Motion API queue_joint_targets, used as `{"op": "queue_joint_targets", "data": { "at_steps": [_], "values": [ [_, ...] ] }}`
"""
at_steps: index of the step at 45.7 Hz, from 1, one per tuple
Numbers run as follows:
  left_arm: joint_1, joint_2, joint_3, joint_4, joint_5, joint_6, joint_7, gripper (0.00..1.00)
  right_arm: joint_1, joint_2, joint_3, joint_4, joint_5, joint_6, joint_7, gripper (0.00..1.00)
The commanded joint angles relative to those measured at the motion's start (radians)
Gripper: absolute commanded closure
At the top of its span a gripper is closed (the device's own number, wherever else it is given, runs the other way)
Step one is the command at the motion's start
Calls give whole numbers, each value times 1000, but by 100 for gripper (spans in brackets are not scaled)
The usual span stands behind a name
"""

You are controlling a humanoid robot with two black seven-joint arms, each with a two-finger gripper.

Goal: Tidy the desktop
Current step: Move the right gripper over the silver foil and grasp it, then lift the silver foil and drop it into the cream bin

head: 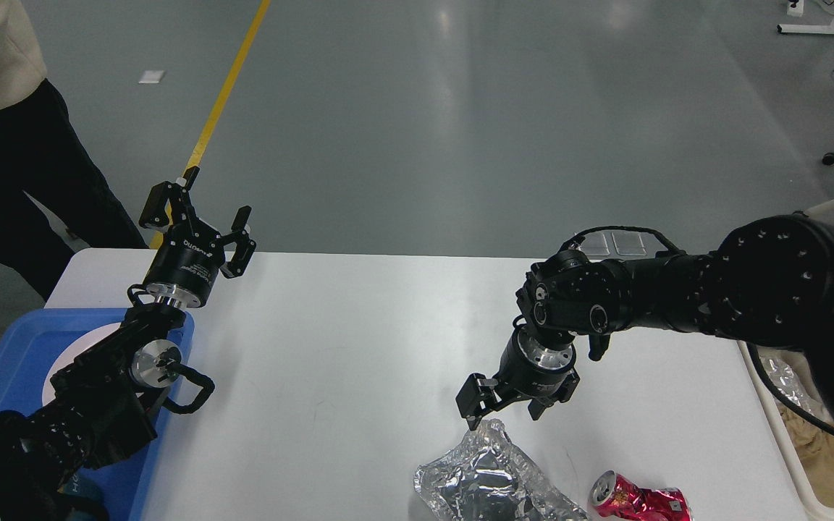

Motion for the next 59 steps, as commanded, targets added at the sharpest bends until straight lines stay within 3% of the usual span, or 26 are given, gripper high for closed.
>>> {"op": "queue_joint_targets", "data": {
  "at_steps": [1, 23, 38, 45, 50, 54, 59],
  "values": [
    [0, 0, 0, 0, 0, 0, 0, 3, -35, 1, 0, -10, -6, -12, 0, 0],
    [0, 0, 0, 0, 0, 0, 0, 3, -111, 5, -31, -59, -12, -88, 0, 0],
    [0, 0, 0, 0, 1, 0, 0, 4, -175, 4, -60, -86, 2, -257, 1, 2],
    [0, 0, 0, 0, 0, 0, 0, 3, -183, 2, -61, -85, 2, -282, 1, 4],
    [0, 0, 0, 0, 0, 0, 0, 3, -180, -1, -63, -85, 2, -283, 1, 21],
    [0, 0, 0, 0, 0, 0, 0, 3, -171, -3, -61, -84, 3, -282, 0, 48],
    [0, 0, 0, 0, 1, -1, 0, 3, -167, -3, -65, -73, 2, -271, 0, 94]
  ]
}}
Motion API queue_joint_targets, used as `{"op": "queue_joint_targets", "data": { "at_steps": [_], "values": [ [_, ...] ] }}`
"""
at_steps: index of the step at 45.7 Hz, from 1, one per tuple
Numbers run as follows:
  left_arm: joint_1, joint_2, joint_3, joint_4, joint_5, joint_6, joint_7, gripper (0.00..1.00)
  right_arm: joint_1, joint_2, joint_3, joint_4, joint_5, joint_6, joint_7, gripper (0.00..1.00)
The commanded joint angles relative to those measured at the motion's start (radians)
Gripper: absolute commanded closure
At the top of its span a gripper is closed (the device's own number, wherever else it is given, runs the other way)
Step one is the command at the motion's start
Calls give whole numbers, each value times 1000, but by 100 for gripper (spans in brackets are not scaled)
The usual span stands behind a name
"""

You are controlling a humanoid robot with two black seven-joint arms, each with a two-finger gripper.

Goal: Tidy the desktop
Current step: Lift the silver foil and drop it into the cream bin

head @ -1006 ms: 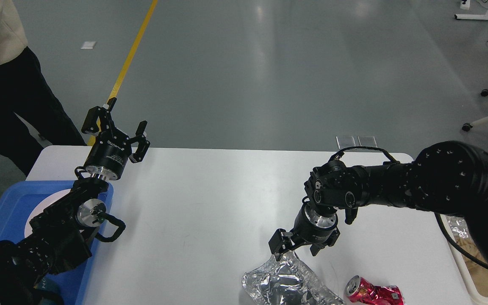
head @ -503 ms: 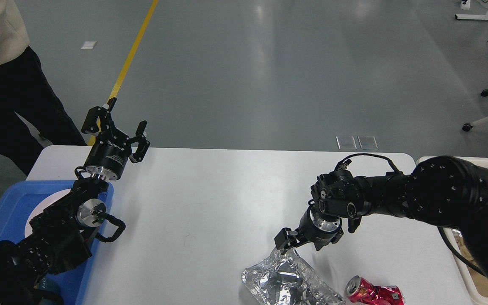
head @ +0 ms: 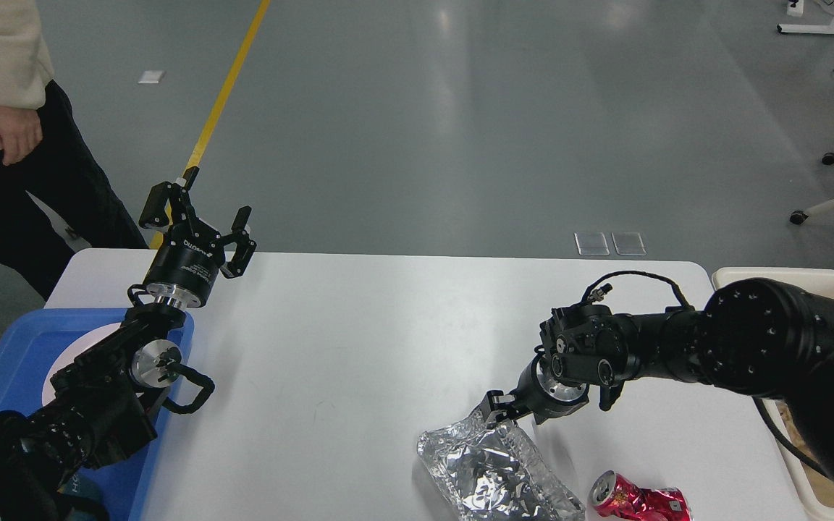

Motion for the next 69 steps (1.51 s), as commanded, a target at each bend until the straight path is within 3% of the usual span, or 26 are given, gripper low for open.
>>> {"op": "queue_joint_targets", "data": {
  "at_steps": [1, 15, 24, 39, 54, 69],
  "values": [
    [2, 0, 0, 0, 0, 0, 0, 3, 3, 0, -2, 10, -1, 15, -1, 100],
    [0, 0, 0, 0, 2, 0, 0, 3, 49, -3, -2, 27, 1, 74, 0, 100],
    [0, 0, 0, 0, 2, -1, 0, 3, 183, -38, 15, 27, 2, 313, 11, 100],
    [0, 0, 0, 0, 0, 0, 0, 3, 359, -68, 15, 27, 139, 513, 11, 100],
    [0, 0, 0, 0, 0, 0, 0, 3, 670, -262, -63, 10, 125, 531, 0, 100],
    [0, 0, 0, 0, 0, 0, 0, 4, 657, -532, -214, -112, 156, 496, 0, 100]
  ]
}}
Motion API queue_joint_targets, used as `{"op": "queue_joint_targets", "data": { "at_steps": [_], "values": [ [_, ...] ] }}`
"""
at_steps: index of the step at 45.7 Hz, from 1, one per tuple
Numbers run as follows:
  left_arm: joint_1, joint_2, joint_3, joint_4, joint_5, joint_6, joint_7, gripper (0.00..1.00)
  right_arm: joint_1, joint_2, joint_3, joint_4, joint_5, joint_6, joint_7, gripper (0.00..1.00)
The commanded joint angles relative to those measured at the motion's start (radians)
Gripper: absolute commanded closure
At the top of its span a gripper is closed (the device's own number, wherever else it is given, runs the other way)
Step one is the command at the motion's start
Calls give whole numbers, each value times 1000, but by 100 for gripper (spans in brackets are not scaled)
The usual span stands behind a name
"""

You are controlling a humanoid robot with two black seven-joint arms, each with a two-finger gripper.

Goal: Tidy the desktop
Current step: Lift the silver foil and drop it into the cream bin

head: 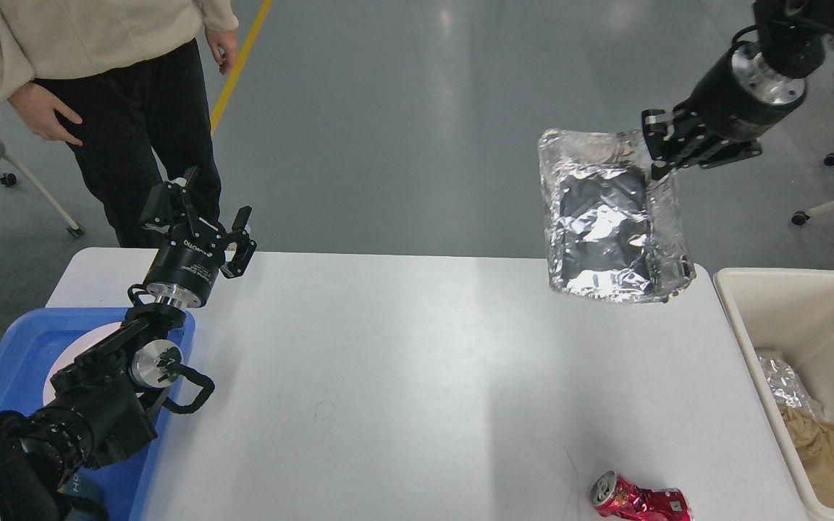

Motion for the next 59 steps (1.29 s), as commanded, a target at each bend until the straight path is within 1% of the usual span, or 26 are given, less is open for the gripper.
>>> {"op": "queue_joint_targets", "data": {
  "at_steps": [1, 7, 14, 23, 30, 36, 40, 45, 50, 58, 59],
  "values": [
    [0, 0, 0, 0, 0, -1, 0, 4, -33, -110, -59, -37, 18, -59, 2, 100],
    [0, 0, 0, 0, 0, -1, 0, 3, -102, -233, -67, -36, 15, -223, 2, 100],
    [0, 0, 0, 0, 2, 0, 0, 4, -207, -335, -67, -34, 9, -470, 2, 100],
    [0, 0, 0, 0, 0, 0, 0, 3, -375, -376, -53, -56, 15, -701, 8, 100],
    [0, 0, 0, 0, 2, 0, 0, 3, -492, -384, -27, -103, 21, -833, 11, 100],
    [0, 0, 0, 0, 0, -1, 0, 3, -619, -393, 33, -149, 63, -877, 11, 100],
    [0, 0, 0, 0, 2, 0, 0, 3, -725, -393, 87, -213, 107, -886, 11, 100],
    [0, 0, 0, 0, 0, 0, 0, 3, -814, -393, 145, -273, 141, -888, 11, 100],
    [0, 0, 0, 0, 0, 0, 0, 3, -883, -393, 183, -290, 147, -890, 11, 100],
    [0, 0, 0, 0, 0, 0, 0, 3, -935, -393, 203, -287, 147, -886, 11, 100],
    [0, 0, 0, 0, 0, 0, 0, 3, -943, -394, 203, -287, 147, -886, 11, 96]
  ]
}}
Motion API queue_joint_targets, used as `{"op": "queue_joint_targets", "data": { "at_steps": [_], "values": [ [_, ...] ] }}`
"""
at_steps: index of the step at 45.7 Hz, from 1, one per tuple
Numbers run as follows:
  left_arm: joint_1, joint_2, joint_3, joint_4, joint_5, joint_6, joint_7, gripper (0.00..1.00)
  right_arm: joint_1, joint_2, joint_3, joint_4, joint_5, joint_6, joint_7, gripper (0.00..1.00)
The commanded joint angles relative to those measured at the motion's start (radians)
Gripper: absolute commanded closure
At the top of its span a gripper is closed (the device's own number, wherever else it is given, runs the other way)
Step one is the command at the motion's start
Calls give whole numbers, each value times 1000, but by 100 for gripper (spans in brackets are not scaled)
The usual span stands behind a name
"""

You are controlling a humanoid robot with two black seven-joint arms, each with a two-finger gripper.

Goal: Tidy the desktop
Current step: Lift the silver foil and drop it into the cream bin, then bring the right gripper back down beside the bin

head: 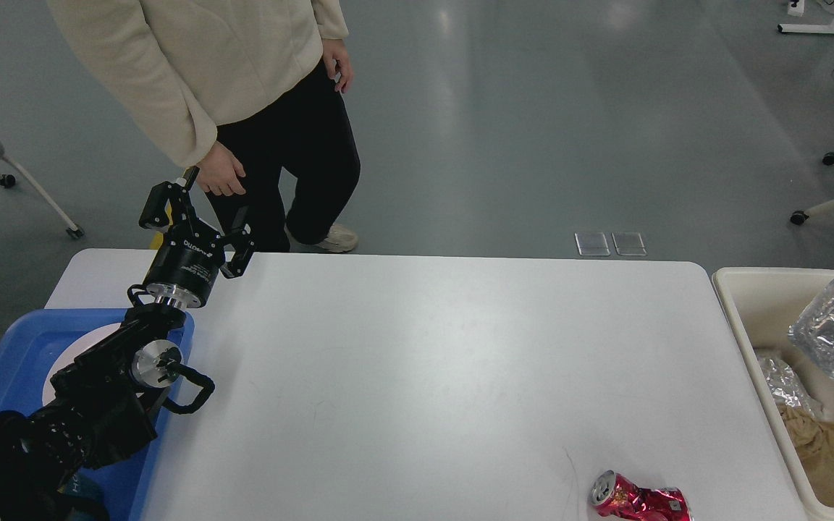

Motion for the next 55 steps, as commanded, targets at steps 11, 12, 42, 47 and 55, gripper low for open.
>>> {"op": "queue_joint_targets", "data": {
  "at_steps": [11, 12, 42, 47, 55],
  "values": [
    [0, 0, 0, 0, 0, 0, 0, 3, -55, -29, 6, 8, -3, 4, 0, 13],
    [0, 0, 0, 0, 0, 0, 0, 3, -56, -29, 6, 8, -3, 4, 0, 9],
    [0, 0, 0, 0, 0, 0, 0, 3, 92, -69, -52, 89, -49, 131, 0, 0],
    [0, 0, 0, 0, 0, -1, 0, 3, 256, -87, -141, 146, -93, 298, 0, 0],
    [0, 0, 0, 0, 1, 0, 0, 3, 541, -77, -295, 206, -150, 521, 0, 0]
  ]
}}
